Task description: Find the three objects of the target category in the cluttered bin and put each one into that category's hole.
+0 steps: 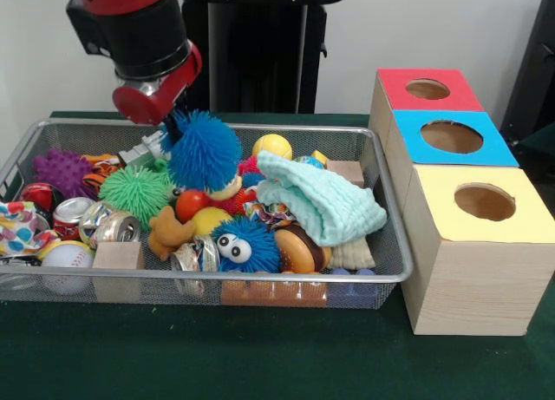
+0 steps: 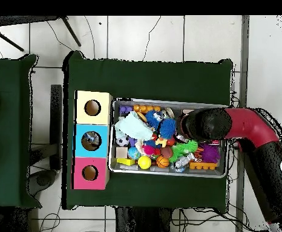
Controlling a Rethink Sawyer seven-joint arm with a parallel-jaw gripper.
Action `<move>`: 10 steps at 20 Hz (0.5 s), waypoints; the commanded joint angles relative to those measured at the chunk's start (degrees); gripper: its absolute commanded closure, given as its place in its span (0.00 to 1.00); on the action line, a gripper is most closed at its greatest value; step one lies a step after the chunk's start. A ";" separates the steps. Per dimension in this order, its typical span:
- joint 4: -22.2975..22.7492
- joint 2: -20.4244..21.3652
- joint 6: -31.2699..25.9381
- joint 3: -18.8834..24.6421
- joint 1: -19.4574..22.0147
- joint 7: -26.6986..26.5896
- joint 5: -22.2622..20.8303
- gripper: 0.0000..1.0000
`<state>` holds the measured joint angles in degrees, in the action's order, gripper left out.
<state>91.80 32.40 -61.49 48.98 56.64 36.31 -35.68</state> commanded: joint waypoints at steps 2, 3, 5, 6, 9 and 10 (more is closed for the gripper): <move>6.28 5.89 -3.90 1.66 -1.66 -2.24 3.44 1.00; 6.58 5.97 -3.25 1.56 -1.85 -2.00 3.57 1.00; 7.31 6.26 -2.25 1.30 -1.98 -1.71 3.86 1.00; 7.73 6.48 -1.87 1.12 -1.88 -1.73 4.04 1.00; 8.55 7.37 -1.43 1.10 -2.04 -1.34 4.70 1.00; 8.78 7.42 -1.04 1.08 -2.00 -1.37 4.75 1.00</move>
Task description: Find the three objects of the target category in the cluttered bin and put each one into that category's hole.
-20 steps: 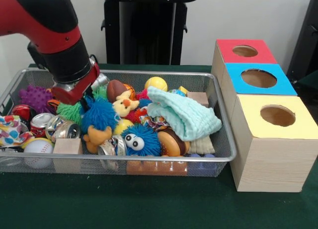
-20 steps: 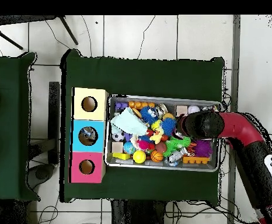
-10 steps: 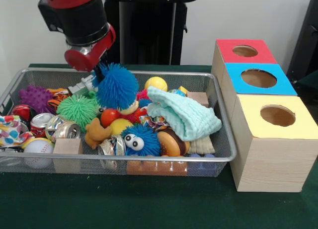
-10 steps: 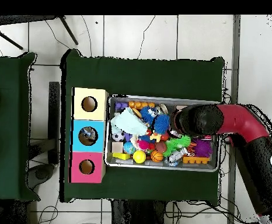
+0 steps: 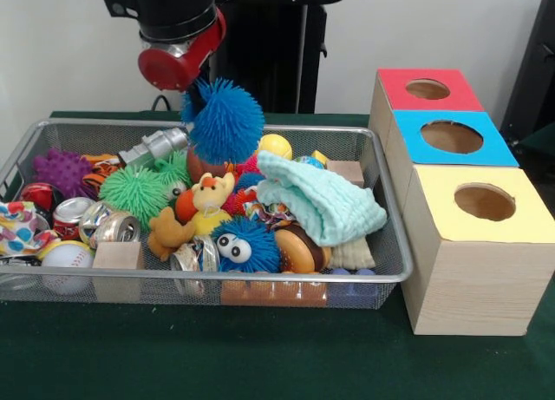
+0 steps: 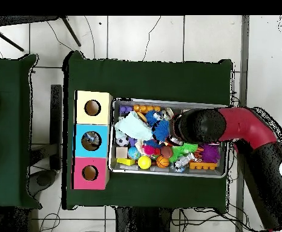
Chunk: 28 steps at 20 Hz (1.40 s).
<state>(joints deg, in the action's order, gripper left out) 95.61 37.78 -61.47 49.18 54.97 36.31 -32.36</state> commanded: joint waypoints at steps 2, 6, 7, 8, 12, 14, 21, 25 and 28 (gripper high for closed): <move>5.18 1.86 0.42 0.95 -0.57 -0.69 1.64 1.00; 4.87 1.02 3.54 0.78 -0.89 0.32 1.17 1.00; 4.71 0.59 4.51 0.83 -0.86 0.19 0.77 1.00; 4.53 0.21 4.96 0.68 -0.88 -0.01 0.36 1.00; 4.49 -1.23 7.83 1.11 -0.02 -0.40 0.50 0.00; 4.52 -1.98 9.48 1.63 0.55 -0.41 0.78 0.00; 2.08 -1.23 7.55 0.75 -0.63 -1.71 0.89 0.00; 0.22 -1.66 6.03 -0.34 -0.77 -3.66 -0.54 0.00; -2.83 -1.84 3.15 -2.08 -1.64 -8.07 -4.71 0.00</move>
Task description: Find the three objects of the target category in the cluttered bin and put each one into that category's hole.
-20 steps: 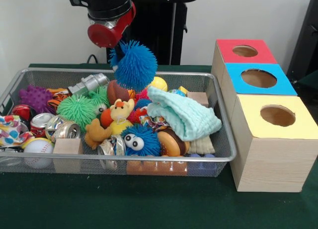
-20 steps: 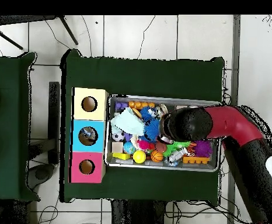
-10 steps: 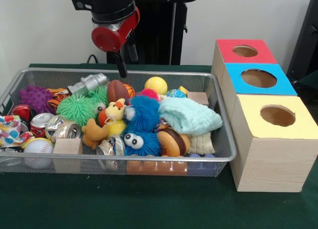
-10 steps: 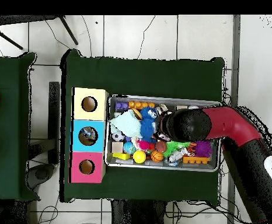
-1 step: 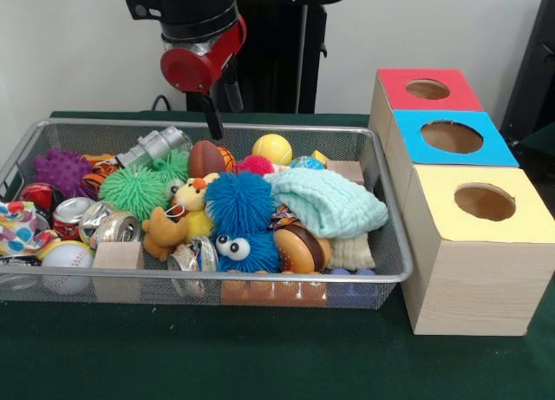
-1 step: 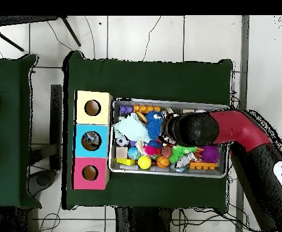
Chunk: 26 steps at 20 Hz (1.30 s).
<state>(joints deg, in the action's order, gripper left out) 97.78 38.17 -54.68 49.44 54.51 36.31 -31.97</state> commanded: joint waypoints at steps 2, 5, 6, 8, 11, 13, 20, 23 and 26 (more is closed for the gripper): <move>-7.21 -2.37 -5.50 -3.67 -1.95 -11.28 -8.56 0.00; -8.85 -3.23 -5.51 -4.18 -1.97 -13.66 -11.24 0.00; -9.04 -3.29 -5.56 -4.18 -1.78 -13.91 -11.55 0.00; -9.62 -3.78 -5.48 -4.33 -1.43 -14.28 -12.46 0.00; -10.16 -5.14 -4.31 -4.10 -0.75 -15.62 -14.17 0.00; -10.70 -4.69 -5.26 -4.85 -1.31 -16.90 -16.62 0.00; -11.03 -5.03 -7.56 -7.22 -2.04 -16.56 -20.28 0.00; -10.96 -6.10 -6.93 -7.71 -1.66 -16.26 -21.03 0.00; -11.80 -7.24 -6.27 -8.04 -1.41 -16.49 -21.85 0.00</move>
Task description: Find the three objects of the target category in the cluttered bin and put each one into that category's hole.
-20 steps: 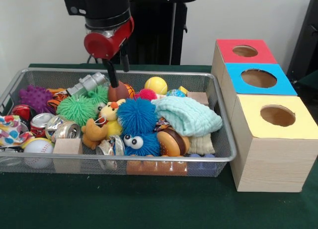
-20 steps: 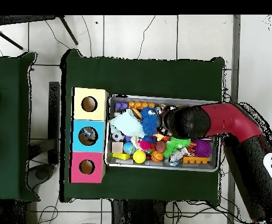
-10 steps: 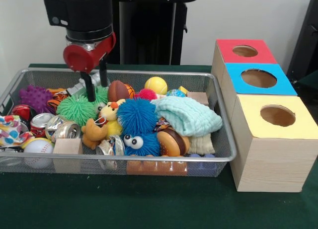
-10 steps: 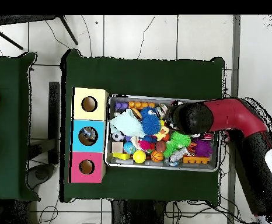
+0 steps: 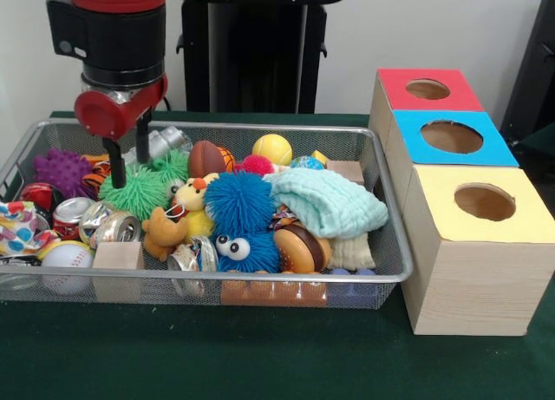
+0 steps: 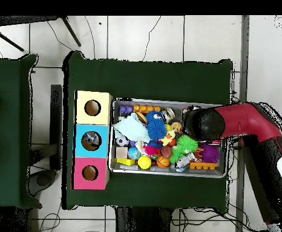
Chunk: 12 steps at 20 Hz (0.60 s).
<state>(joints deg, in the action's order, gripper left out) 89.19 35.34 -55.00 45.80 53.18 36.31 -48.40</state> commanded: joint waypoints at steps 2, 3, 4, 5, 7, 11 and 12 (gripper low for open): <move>-3.58 -5.21 -5.40 -4.60 0.07 -16.55 -5.83 0.00; -3.73 -5.83 -4.96 -4.66 0.28 -16.59 -6.00 0.00; -3.98 -6.41 -4.81 -4.73 0.13 -16.45 -6.11 0.00; -4.06 -7.08 -4.71 -4.81 0.35 -16.59 -6.05 0.00; -3.92 -7.79 -6.14 -4.85 0.51 -15.35 -4.03 0.00; -3.70 -8.72 -6.19 -4.85 0.88 -15.67 -3.26 0.00; -3.73 -9.07 -6.33 -4.94 0.88 -15.47 -3.05 0.00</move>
<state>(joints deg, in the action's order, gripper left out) 87.29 30.65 -54.99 43.73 53.22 36.31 -50.33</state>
